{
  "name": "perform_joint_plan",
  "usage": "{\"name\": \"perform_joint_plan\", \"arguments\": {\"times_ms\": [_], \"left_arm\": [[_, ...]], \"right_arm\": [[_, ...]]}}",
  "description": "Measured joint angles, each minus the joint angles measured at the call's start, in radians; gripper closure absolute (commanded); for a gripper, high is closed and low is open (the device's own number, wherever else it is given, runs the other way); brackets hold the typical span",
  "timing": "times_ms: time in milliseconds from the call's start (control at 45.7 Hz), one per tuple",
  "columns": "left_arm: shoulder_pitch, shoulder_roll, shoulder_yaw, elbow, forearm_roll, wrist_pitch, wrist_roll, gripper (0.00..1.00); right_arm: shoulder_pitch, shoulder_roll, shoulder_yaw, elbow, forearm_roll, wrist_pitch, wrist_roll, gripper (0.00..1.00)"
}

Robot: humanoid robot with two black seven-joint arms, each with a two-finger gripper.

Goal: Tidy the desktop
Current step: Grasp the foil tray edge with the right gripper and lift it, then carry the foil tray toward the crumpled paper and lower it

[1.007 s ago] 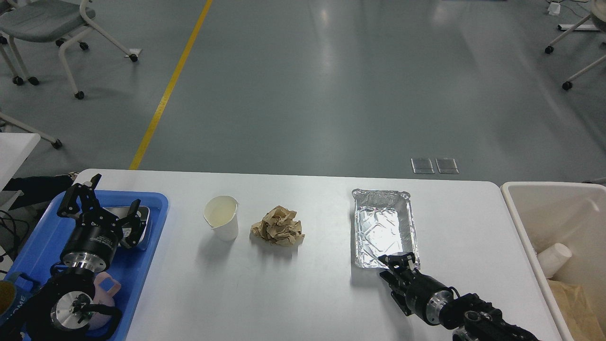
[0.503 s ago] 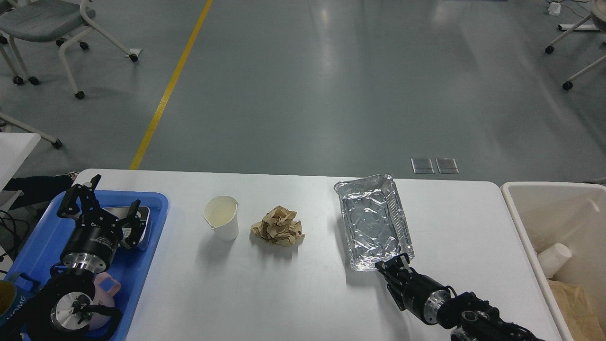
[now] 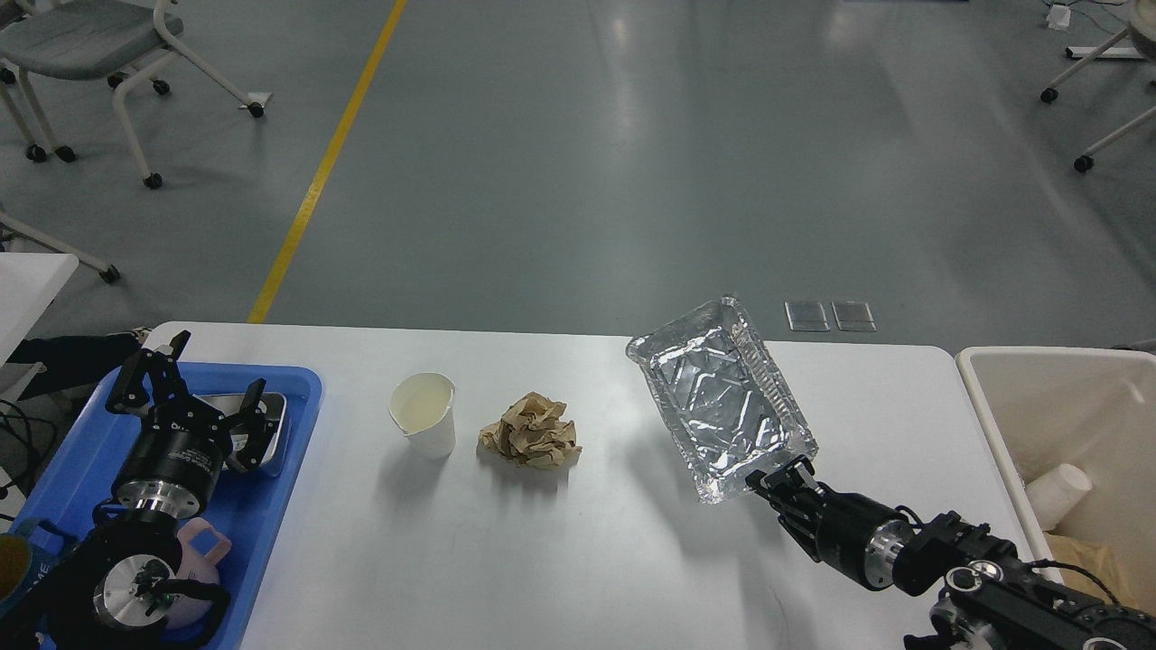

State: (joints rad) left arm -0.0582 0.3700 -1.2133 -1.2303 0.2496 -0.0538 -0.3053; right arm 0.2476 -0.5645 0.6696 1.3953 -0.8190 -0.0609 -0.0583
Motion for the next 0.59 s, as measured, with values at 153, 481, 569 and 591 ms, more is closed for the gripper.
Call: {"name": "perform_joint_plan", "arguments": {"times_ms": [153, 481, 569, 591], "left_arm": [[0.000, -0.001, 0.001, 0.000, -0.001, 0.000, 0.001, 0.04], [-0.003, 0.006, 0.001, 0.000, -0.004, -0.003, 0.002, 0.04], [-0.003, 0.006, 0.001, -0.001, -0.004, -0.005, 0.002, 0.04], [-0.003, 0.006, 0.001, -0.001, -0.004, -0.006, 0.002, 0.04]], "right_arm": [[0.117, -0.149, -0.141, 0.089, 0.024, 0.023, -0.001, 1.00], [0.447, -0.418, -0.532, 0.226, 0.027, 0.176, 0.015, 1.00], [0.515, -0.472, -0.597, 0.245, 0.027, 0.235, 0.019, 1.00], [0.529, -0.484, -0.611, 0.250, 0.026, 0.246, 0.019, 1.00]]}}
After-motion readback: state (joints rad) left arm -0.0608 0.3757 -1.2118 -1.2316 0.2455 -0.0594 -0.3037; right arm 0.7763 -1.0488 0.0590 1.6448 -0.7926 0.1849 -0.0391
